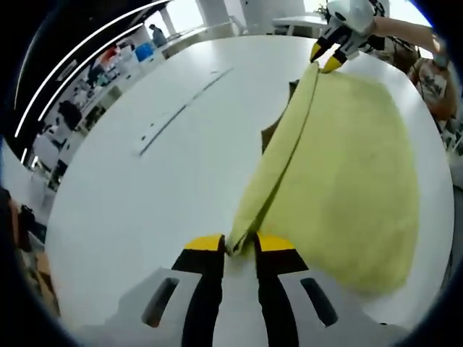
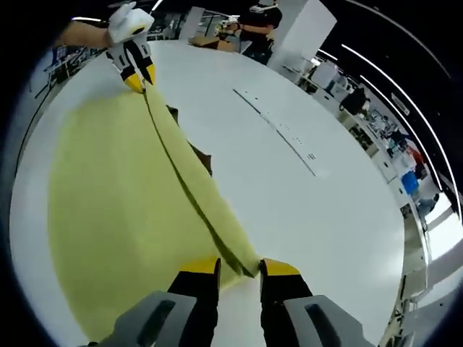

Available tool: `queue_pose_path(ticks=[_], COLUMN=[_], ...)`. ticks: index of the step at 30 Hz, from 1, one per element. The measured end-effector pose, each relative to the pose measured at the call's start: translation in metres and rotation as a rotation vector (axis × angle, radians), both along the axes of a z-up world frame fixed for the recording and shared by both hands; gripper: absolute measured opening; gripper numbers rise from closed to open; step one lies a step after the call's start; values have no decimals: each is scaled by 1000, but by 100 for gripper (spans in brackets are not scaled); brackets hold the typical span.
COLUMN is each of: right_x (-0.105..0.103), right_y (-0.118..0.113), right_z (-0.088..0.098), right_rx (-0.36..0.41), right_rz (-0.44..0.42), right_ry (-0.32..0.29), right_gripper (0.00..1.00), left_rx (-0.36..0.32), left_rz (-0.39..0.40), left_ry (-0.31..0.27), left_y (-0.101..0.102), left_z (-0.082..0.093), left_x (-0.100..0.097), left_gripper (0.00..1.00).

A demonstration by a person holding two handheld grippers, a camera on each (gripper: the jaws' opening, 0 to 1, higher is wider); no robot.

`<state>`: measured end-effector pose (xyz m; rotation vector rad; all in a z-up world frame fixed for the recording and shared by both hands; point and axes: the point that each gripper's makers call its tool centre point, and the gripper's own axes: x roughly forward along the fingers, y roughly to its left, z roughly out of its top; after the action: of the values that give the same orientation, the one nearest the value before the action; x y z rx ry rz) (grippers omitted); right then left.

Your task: Fold the garment on the visible template until the final outline fits inside the template.

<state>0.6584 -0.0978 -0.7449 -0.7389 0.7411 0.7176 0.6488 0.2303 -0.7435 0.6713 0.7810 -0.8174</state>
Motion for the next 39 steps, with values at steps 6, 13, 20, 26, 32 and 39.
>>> queue_pose_path(ticks=[6, 13, 20, 26, 32, 39], right_x=[7, 15, 22, 27, 21, 0], right_y=[-6, -6, -5, -12, -13, -3], right_z=[-2, -2, 7, 16, 22, 21], right_rx=[-15, 108, 217, 310, 355, 369], right_rz=[-30, -142, -251, -395, -451, -428], right_ry=[-27, 4, -6, -12, 8, 86], right_gripper=[2, 0, 0, 3, 21, 46], left_rx=[-13, -79, -98, -173, -211, -282], left_rz=[19, 113, 222, 329, 383, 390], left_ry=[-27, -6, -12, -28, -53, -49], left_y=[-1, 2, 5, 11, 22, 19], left_z=[0, 2, 2, 8, 17, 28], left_x=[7, 13, 20, 27, 28, 16], left_gripper=[1, 0, 3, 11, 30, 47])
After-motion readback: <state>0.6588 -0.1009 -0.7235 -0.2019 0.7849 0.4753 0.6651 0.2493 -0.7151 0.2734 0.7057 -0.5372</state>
